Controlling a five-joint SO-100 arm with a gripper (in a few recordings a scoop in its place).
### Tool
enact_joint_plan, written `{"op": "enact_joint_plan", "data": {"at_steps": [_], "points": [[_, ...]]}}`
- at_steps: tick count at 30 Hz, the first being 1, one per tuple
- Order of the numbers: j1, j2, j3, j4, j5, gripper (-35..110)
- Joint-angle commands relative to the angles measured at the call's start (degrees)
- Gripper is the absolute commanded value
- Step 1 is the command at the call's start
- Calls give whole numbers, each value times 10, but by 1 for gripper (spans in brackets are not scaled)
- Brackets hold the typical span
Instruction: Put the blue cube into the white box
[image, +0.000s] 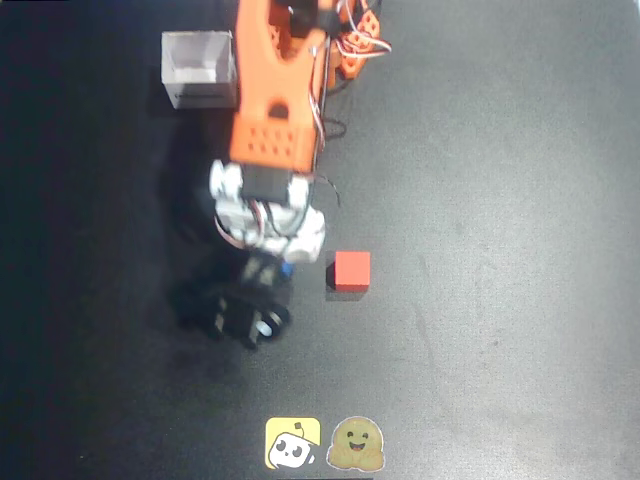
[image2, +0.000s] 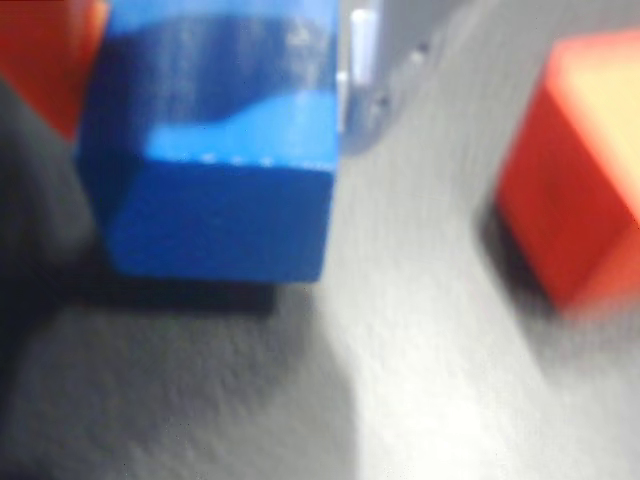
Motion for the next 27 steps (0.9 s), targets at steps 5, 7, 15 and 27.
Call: {"op": "enact_joint_plan", "data": {"at_steps": [5, 7, 15, 27], "points": [[130, 125, -21, 119, 24, 0], [185, 152, -21, 155, 17, 0], [418, 253, 4, 253, -42, 0], [585, 368, 84, 292, -81, 0]]}}
